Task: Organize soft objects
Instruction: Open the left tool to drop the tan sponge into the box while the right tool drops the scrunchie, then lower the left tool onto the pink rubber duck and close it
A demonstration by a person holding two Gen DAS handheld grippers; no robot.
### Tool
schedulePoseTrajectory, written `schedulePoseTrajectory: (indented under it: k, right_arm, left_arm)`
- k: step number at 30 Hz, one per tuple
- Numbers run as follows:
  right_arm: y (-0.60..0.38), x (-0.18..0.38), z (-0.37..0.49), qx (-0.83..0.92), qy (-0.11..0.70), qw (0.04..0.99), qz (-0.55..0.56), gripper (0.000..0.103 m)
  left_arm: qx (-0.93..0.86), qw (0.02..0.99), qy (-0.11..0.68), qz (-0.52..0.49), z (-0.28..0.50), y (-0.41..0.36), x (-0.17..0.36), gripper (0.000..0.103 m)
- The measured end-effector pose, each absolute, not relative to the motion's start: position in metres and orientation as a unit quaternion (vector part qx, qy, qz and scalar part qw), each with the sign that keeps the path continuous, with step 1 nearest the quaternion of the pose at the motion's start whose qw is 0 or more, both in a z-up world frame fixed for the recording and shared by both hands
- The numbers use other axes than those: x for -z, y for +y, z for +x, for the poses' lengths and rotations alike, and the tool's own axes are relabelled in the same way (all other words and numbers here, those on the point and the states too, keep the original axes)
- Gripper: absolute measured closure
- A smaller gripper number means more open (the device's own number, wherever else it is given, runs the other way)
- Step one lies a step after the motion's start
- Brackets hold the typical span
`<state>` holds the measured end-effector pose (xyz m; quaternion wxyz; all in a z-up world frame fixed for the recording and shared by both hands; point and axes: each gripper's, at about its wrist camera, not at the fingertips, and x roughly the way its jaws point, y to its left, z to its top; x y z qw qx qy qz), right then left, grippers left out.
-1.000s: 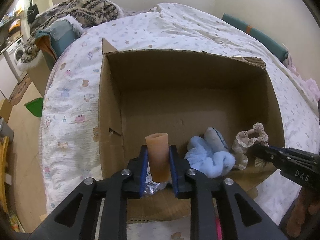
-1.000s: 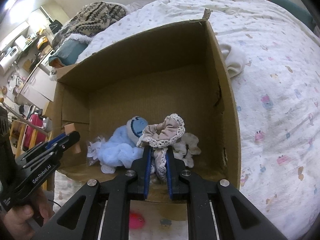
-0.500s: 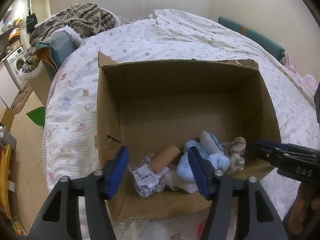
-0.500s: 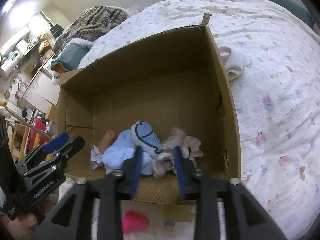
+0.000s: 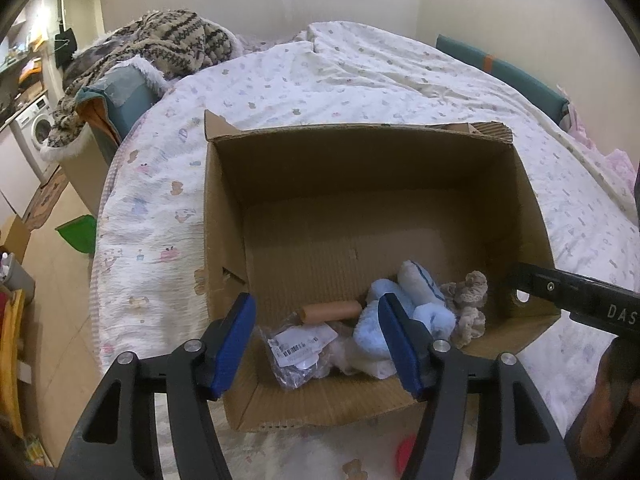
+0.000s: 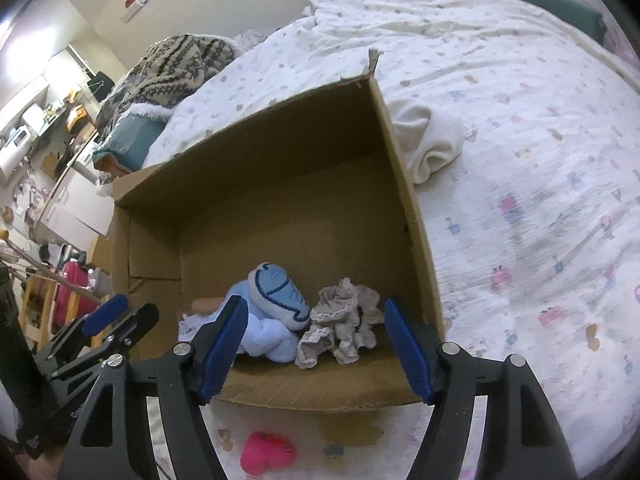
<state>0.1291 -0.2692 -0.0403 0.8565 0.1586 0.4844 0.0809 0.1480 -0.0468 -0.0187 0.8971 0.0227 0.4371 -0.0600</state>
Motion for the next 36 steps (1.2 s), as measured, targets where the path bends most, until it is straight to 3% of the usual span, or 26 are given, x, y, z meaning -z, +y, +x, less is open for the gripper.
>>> schedulePoseTrajectory:
  k: [20,26,32,36]
  right_arm:
    - [-0.295,0.036,0.087,-0.053,0.497,0.845,0.188,0.028]
    - [-0.307,0.049,0.071,-0.029,0.521,0.826,0.212,0.028]
    - [-0.318,0.054,0.066,-0.016,0.525,0.817,0.238,0.028]
    - [-0.319,0.054,0.067,-0.015,0.525,0.818,0.237,0.028]
  left_arm:
    - [0.053,0.887,0.458,-0.002,0.100,-0.049,0.017,0.036]
    - [0.106,0.845,0.524,-0.005,0.086,-0.078,0.051,0.034]
    - [0.160,0.790,0.586,0.082,0.075,-0.135,0.103,0.034]
    - [0.168,0.787,0.582,0.119,0.071,-0.153,0.122,0.034]
